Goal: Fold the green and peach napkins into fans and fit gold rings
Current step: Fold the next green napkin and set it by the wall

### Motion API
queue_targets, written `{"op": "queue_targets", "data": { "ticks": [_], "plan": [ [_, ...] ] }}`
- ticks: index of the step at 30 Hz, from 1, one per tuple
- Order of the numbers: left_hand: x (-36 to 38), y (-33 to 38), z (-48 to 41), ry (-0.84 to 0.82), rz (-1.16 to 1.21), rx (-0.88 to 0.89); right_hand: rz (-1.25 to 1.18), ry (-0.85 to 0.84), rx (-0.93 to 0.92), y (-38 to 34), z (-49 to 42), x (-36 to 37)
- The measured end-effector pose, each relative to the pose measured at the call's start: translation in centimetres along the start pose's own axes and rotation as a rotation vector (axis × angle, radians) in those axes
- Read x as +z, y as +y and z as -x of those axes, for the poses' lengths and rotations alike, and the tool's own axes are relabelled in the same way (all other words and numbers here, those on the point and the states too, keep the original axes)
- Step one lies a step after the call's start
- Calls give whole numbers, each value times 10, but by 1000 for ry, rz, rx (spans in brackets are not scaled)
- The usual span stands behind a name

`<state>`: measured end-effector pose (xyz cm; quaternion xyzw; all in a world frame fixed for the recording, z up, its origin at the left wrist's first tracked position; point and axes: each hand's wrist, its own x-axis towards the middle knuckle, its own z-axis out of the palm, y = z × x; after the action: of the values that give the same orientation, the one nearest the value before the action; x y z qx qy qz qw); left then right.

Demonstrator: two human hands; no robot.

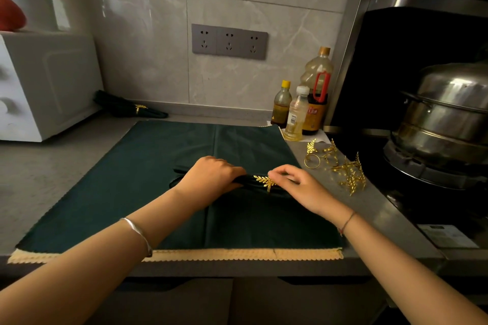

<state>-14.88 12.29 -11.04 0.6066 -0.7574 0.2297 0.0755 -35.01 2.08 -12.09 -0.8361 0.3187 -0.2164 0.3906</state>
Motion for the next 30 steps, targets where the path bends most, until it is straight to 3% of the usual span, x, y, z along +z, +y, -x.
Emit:
{"op": "queue_targets", "data": {
  "ticks": [3, 9, 13, 18, 25, 30],
  "plan": [
    [-8, 1, -2, -163, -92, -61, 267, 0, -86, 1, 3, -8],
    [-12, 12, -13, -206, -35, -75, 490, 96, -246, -10, 2, 11],
    [-12, 0, -9, -217, 82, -139, 378, 90, -194, -4, 3, 10],
    [-7, 10, -9, -201, 151, -97, 406, 97, -157, 2, 3, 14],
    [-1, 21, -20, -190, 160, -98, 379, 171, -181, -2, 7, 20],
    [-5, 7, -21, -218, 27, -93, 343, 178, -175, -4, 3, 19]
  ]
}}
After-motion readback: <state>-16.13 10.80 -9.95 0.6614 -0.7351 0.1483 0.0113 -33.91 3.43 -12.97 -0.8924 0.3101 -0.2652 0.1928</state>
